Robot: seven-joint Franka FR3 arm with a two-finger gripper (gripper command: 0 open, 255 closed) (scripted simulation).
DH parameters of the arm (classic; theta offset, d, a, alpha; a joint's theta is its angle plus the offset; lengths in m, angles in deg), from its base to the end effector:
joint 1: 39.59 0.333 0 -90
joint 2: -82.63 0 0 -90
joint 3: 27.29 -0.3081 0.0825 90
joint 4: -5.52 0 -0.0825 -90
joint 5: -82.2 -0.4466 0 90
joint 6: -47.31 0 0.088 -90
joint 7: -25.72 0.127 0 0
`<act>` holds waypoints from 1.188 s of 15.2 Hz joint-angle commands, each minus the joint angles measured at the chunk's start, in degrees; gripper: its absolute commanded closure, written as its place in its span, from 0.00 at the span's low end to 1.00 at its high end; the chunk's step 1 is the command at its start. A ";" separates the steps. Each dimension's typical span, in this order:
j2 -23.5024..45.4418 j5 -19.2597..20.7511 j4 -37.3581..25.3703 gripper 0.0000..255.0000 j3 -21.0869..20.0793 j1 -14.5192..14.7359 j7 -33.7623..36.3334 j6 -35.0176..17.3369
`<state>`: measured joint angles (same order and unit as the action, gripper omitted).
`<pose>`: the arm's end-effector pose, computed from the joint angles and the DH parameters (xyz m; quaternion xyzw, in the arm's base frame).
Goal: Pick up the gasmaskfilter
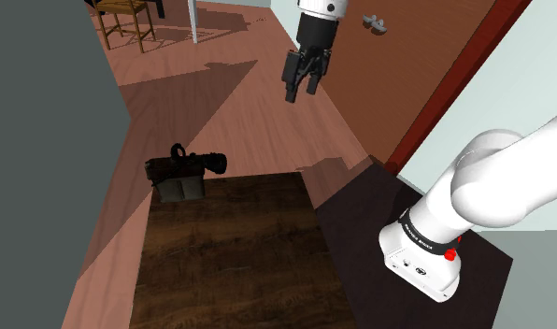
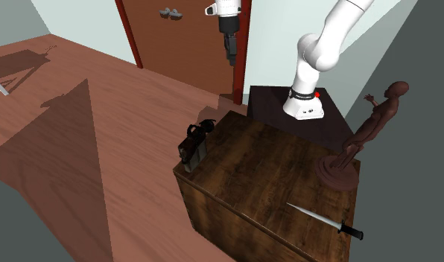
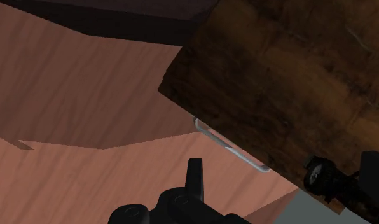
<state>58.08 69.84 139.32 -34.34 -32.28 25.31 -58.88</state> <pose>0.4580 0.1393 0.4462 -0.9927 -0.0892 0.0359 0.0735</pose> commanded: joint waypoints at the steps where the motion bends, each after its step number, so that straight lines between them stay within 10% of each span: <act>1: 3.77 -0.43 -2.17 0.00 -1.19 0.86 0.08 -1.97; 18: 36.52 4.13 -27.92 0.00 -9.71 8.49 4.09 -11.36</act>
<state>92.70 73.40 113.33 -43.65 -24.42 28.98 -70.14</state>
